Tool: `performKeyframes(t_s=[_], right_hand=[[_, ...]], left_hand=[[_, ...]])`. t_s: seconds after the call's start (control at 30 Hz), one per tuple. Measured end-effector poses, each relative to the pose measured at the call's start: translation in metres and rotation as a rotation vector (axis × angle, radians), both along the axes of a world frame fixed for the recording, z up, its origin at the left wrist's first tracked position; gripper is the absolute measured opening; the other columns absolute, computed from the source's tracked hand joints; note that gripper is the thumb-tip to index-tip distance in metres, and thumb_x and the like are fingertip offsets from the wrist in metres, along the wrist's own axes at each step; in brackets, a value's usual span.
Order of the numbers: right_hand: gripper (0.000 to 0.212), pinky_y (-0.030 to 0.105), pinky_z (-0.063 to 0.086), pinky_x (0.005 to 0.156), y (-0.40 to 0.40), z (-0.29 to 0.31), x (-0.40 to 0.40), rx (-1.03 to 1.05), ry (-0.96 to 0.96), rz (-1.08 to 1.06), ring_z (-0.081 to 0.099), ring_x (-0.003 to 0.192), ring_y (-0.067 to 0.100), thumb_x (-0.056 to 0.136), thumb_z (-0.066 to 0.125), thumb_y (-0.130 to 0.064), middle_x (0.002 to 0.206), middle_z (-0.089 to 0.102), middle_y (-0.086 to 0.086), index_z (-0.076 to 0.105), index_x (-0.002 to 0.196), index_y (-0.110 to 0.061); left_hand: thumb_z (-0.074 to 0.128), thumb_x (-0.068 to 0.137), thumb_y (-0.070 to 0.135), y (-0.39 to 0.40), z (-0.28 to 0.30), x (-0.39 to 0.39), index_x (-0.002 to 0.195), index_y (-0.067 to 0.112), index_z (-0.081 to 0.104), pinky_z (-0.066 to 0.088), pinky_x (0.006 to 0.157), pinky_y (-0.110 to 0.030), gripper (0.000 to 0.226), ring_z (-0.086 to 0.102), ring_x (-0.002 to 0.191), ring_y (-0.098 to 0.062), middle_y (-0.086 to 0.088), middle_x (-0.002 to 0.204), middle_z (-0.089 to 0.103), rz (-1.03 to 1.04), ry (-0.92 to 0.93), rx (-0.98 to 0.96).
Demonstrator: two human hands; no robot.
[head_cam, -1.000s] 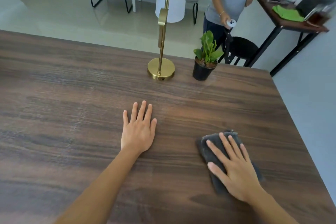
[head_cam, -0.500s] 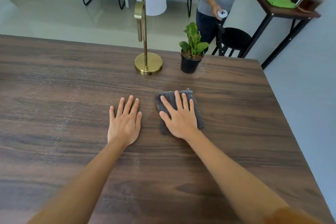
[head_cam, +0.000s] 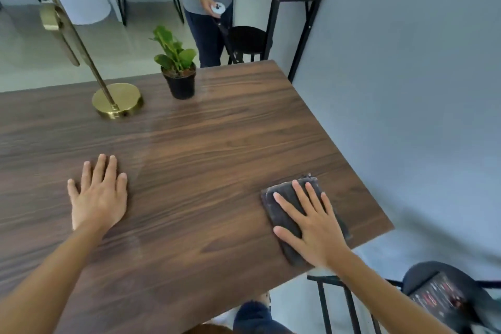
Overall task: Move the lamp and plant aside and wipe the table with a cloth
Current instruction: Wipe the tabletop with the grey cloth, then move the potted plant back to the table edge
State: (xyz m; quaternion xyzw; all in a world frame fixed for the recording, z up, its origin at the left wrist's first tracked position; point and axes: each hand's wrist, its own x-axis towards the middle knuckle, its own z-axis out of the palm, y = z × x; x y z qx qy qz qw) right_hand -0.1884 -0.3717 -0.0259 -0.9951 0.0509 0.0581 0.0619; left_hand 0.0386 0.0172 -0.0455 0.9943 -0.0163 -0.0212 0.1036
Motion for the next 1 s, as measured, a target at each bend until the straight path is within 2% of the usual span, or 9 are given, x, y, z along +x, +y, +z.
performKeyframes(t_s=[0.13,0.3,0.4,0.47,0.57,0.63,0.7,0.9,1.0], right_hand=[[0.068,0.052,0.0,0.125,-0.061,0.005,-0.003,-0.061,0.043,-0.077,-0.008,0.156,0.025,0.084,0.002,-0.083,0.167,-0.012,-0.007,-0.015,0.146,-0.061],[0.067,0.051,-0.003,0.125,-0.083,0.008,-0.001,-0.07,0.057,-0.046,-0.009,0.156,0.025,0.086,0.009,-0.08,0.164,-0.016,-0.009,-0.017,0.145,-0.061],[0.071,0.051,-0.004,0.124,-0.079,0.014,0.001,-0.022,0.067,-0.04,-0.008,0.156,0.025,0.084,0.013,-0.08,0.165,-0.012,-0.01,-0.003,0.15,-0.057],[0.072,0.052,-0.001,0.125,-0.076,0.023,0.005,0.068,0.013,-0.06,0.0,0.156,0.026,0.085,0.019,-0.077,0.168,0.006,-0.006,0.02,0.152,-0.05],[0.056,0.052,0.011,0.124,-0.07,0.039,0.033,0.202,-0.213,-0.084,0.021,0.153,0.029,0.098,0.035,-0.061,0.16,0.037,0.004,0.052,0.143,-0.031],[0.043,0.053,0.018,0.124,-0.064,0.05,0.068,0.339,-0.317,-0.092,0.029,0.15,0.028,0.1,0.047,-0.041,0.154,0.046,0.008,0.061,0.136,-0.021],[0.036,0.044,0.024,0.122,-0.057,0.06,0.112,0.454,-0.357,-0.074,0.035,0.147,0.026,0.101,0.05,-0.027,0.149,0.052,0.008,0.064,0.133,-0.016],[0.031,0.021,0.037,0.102,-0.018,0.076,0.242,0.754,-0.308,-0.032,0.058,0.124,0.013,0.104,0.046,-0.024,0.129,0.068,-0.001,0.068,0.125,-0.017],[0.034,0.028,0.04,0.108,0.008,0.076,0.301,0.859,-0.19,-0.014,0.056,0.126,0.014,0.105,0.041,-0.023,0.132,0.067,-0.002,0.066,0.128,-0.018]], left_hand=[[0.019,0.1,0.045,0.002,-0.003,0.0,0.152,0.023,0.02,0.002,0.115,-0.056,0.057,0.003,0.148,-0.025,0.002,0.162,0.011,-0.015,-0.005,-0.008],[0.018,0.099,0.048,0.005,-0.002,0.0,0.152,0.023,0.019,0.002,0.115,-0.057,0.059,0.002,0.148,-0.025,0.002,0.162,0.011,-0.026,-0.001,-0.009],[0.016,0.097,0.054,0.005,0.002,0.001,0.152,0.024,0.017,0.0,0.116,-0.056,0.063,0.0,0.149,-0.024,0.003,0.162,0.009,-0.024,0.015,-0.004],[0.016,0.096,0.057,0.002,0.005,0.002,0.152,0.023,0.019,-0.002,0.115,-0.055,0.065,-0.001,0.149,-0.022,0.004,0.162,0.009,-0.029,0.025,-0.033],[0.025,0.099,0.05,-0.013,0.014,0.008,0.149,0.018,0.03,-0.001,0.116,-0.053,0.06,0.005,0.149,-0.019,0.002,0.161,0.017,-0.05,-0.045,-0.204],[0.029,0.101,0.044,-0.033,0.023,0.018,0.148,0.015,0.034,0.003,0.117,-0.05,0.055,0.007,0.149,-0.019,0.001,0.16,0.021,-0.091,-0.096,-0.311],[0.031,0.102,0.039,-0.059,0.035,0.034,0.147,0.013,0.035,0.007,0.119,-0.046,0.053,0.008,0.148,-0.019,-0.002,0.159,0.023,-0.115,-0.111,-0.434],[0.034,0.103,0.032,-0.136,0.071,0.085,0.147,0.013,0.036,0.013,0.115,-0.027,0.048,0.022,0.145,-0.015,-0.002,0.156,0.03,0.095,-0.089,-0.845],[0.036,0.102,0.032,-0.156,0.08,0.101,0.147,0.02,0.036,0.018,0.117,-0.031,0.047,0.028,0.142,-0.014,0.002,0.155,0.033,0.294,0.015,-1.104]])
